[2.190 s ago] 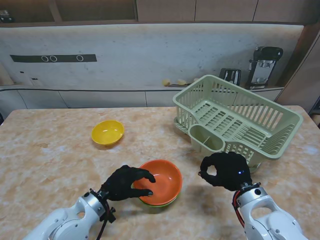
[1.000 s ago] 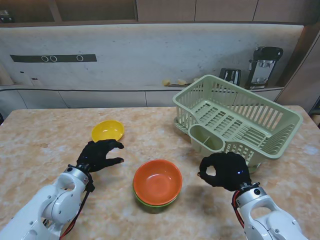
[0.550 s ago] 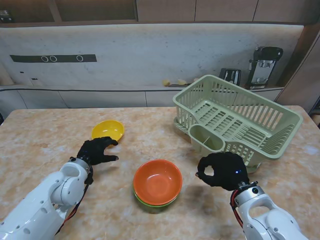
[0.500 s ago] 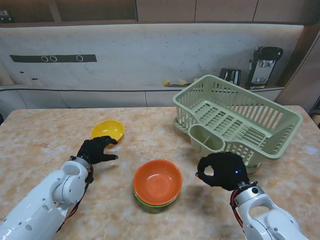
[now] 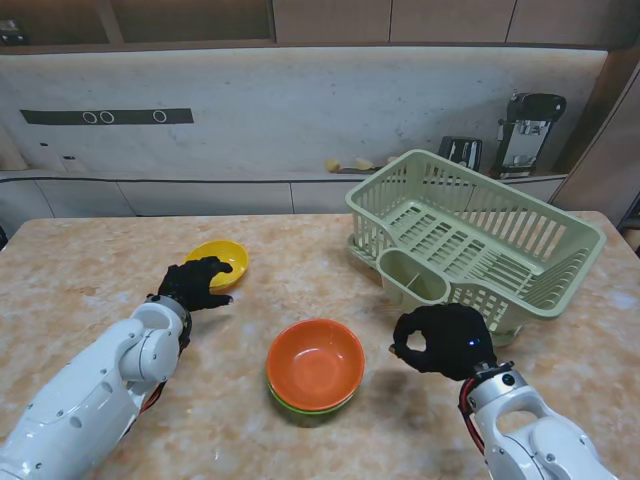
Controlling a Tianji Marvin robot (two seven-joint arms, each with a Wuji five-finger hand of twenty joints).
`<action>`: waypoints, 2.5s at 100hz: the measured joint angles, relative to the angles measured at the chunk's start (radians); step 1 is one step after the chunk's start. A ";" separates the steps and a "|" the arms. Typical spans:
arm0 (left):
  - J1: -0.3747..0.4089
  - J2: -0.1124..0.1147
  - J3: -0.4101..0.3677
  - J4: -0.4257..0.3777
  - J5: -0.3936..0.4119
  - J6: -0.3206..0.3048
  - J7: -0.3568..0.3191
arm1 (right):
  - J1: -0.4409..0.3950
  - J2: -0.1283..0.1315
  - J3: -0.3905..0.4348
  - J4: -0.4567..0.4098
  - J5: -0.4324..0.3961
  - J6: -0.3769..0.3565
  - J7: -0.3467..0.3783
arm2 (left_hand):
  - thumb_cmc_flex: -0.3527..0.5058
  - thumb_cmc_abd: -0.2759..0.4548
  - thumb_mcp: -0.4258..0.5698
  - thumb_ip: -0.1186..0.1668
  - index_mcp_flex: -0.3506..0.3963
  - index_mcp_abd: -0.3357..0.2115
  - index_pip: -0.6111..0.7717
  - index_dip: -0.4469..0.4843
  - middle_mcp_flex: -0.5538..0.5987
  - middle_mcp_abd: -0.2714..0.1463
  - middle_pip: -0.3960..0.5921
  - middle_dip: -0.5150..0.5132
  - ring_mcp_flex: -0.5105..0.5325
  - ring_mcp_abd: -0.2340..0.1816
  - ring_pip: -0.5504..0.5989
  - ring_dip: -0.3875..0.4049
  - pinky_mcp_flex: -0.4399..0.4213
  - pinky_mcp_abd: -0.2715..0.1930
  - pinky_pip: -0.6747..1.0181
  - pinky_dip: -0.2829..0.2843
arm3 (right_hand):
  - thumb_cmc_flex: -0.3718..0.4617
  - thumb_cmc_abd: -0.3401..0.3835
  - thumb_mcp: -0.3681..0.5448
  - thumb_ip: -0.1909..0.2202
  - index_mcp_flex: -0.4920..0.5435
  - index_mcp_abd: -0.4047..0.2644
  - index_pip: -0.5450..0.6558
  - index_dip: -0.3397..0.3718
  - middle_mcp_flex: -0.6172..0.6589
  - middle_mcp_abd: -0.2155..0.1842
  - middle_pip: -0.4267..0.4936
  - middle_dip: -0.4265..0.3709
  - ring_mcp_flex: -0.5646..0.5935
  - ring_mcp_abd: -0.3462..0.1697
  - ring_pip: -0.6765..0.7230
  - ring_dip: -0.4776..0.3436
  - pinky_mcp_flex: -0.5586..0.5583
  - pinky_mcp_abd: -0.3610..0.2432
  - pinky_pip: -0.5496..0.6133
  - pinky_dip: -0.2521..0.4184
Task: Stack bowls and put them on the dishrack
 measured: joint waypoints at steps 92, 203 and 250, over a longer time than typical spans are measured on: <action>-0.177 -0.022 0.171 0.242 -0.081 0.032 0.064 | 0.003 0.000 0.001 0.002 0.002 -0.001 0.002 | -0.049 -0.076 0.250 0.000 0.024 0.021 0.110 0.006 0.095 0.001 0.092 0.025 0.157 0.000 0.108 0.050 0.137 -0.014 0.125 0.044 | 0.000 0.000 0.000 0.000 0.000 0.000 0.000 0.000 0.000 0.000 0.000 0.000 0.000 0.000 0.000 0.000 0.000 0.000 0.000 0.000; -0.099 -0.049 0.036 0.219 0.013 -0.041 0.341 | 0.003 0.000 0.002 0.002 0.002 -0.001 0.001 | 0.380 0.016 0.092 -0.127 0.139 -0.059 0.647 0.344 0.457 -0.007 0.360 0.645 0.367 -0.019 0.364 0.497 0.309 -0.159 0.277 0.026 | 0.000 0.000 0.000 0.000 0.000 0.000 0.000 0.000 0.000 0.000 0.000 0.000 0.000 0.000 0.000 0.000 0.000 0.000 0.000 0.000; 0.073 -0.046 -0.106 -0.026 0.053 -0.086 0.404 | 0.003 0.000 0.002 0.003 0.002 -0.001 0.001 | 0.379 0.016 0.097 -0.136 0.138 -0.053 0.648 0.366 0.457 -0.007 0.366 0.646 0.367 -0.020 0.364 0.524 0.320 -0.159 0.271 0.016 | 0.000 0.000 0.000 0.000 0.000 0.000 0.000 0.000 0.000 0.000 0.000 0.000 0.000 0.000 0.000 0.000 0.000 0.000 0.000 0.000</action>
